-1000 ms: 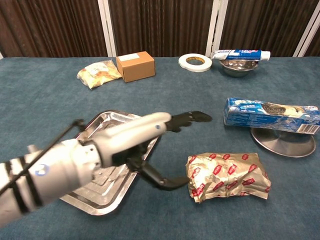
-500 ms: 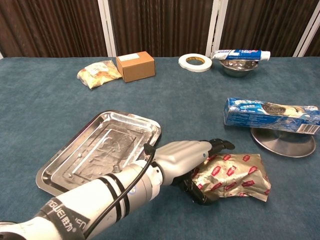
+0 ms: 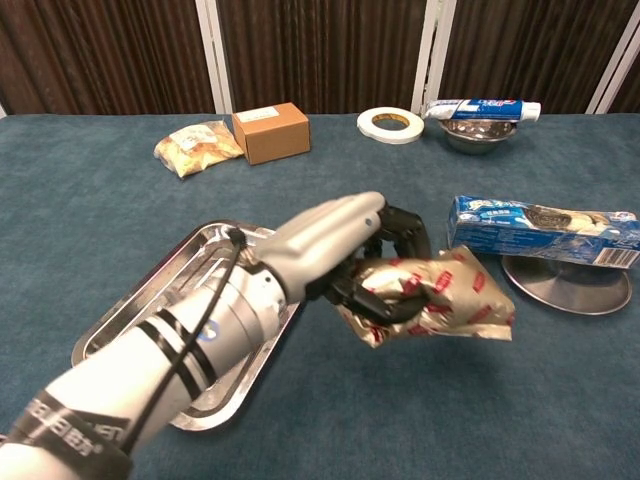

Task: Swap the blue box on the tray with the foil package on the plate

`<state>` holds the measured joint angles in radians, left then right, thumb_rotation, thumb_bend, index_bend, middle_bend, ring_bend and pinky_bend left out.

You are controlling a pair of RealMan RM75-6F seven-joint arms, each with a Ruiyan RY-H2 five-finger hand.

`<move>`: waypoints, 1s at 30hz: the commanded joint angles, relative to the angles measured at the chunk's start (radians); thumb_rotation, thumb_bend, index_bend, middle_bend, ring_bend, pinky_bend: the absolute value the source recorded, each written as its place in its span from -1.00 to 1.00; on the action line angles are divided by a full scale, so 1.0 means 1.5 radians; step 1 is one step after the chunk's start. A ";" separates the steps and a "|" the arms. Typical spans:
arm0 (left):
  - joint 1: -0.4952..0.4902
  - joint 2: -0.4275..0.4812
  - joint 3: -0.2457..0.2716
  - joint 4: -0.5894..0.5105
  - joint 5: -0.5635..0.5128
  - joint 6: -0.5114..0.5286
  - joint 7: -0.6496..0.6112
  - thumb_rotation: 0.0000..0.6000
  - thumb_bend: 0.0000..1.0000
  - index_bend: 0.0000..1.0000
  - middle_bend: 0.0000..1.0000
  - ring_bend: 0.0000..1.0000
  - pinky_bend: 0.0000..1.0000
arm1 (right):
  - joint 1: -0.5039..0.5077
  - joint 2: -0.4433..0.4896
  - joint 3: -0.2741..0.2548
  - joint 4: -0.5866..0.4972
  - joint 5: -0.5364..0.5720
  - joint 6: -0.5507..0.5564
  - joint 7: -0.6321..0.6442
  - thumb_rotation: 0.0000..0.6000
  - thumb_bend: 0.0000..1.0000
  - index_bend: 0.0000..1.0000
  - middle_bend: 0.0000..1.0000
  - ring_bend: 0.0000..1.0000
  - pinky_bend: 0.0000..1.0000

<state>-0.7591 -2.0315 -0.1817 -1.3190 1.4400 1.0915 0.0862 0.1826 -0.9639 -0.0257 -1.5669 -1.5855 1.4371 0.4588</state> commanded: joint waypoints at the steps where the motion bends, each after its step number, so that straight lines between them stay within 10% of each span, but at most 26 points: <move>1: 0.040 0.093 0.016 -0.048 0.039 0.059 -0.017 1.00 -0.14 0.73 0.70 0.92 1.00 | 0.001 -0.001 -0.001 -0.003 -0.004 -0.004 -0.007 1.00 -0.41 -1.00 -1.00 -1.00 -1.00; 4: 0.078 0.152 0.041 -0.030 0.054 0.100 -0.030 1.00 -0.16 0.57 0.58 0.80 0.99 | 0.001 -0.003 -0.003 -0.009 -0.012 -0.009 -0.023 1.00 -0.41 -1.00 -1.00 -1.00 -1.00; 7: 0.106 0.185 0.063 -0.020 0.030 0.090 -0.073 1.00 -0.18 -0.01 0.16 0.38 0.62 | 0.001 -0.006 -0.006 -0.017 -0.020 -0.014 -0.043 1.00 -0.41 -1.00 -1.00 -1.00 -1.00; 9: 0.117 0.203 0.071 -0.030 0.011 0.073 -0.098 1.00 -0.22 -0.75 -0.46 -0.29 0.03 | 0.001 -0.008 -0.008 -0.023 -0.024 -0.016 -0.053 1.00 -0.41 -1.00 -1.00 -1.00 -1.00; 11: 0.123 0.220 0.077 -0.036 0.000 0.059 -0.103 1.00 -0.26 -1.00 -0.87 -0.78 -0.39 | -0.001 -0.009 -0.010 -0.029 -0.027 -0.018 -0.065 1.00 -0.41 -1.00 -1.00 -1.00 -1.00; 15: 0.127 0.249 0.084 -0.045 -0.016 0.037 -0.066 1.00 -0.31 -1.00 -1.00 -1.00 -0.80 | -0.003 -0.009 -0.016 -0.037 -0.041 -0.018 -0.079 1.00 -0.41 -1.00 -1.00 -1.00 -1.00; 21: 0.143 0.293 0.089 -0.083 -0.035 0.029 -0.047 1.00 -0.33 -1.00 -1.00 -1.00 -0.91 | -0.004 -0.008 -0.020 -0.043 -0.048 -0.022 -0.092 1.00 -0.41 -1.00 -1.00 -1.00 -1.00; 30: 0.276 0.461 0.175 -0.205 0.105 0.259 0.049 1.00 -0.30 -1.00 -1.00 -1.00 -0.94 | -0.027 -0.025 -0.020 -0.056 -0.054 0.005 -0.197 1.00 -0.41 -1.00 -1.00 -1.00 -1.00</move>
<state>-0.4503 -1.4339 0.0119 -1.5648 1.5034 1.3217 0.0711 0.1590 -0.9850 -0.0553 -1.6432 -1.6592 1.4224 0.2288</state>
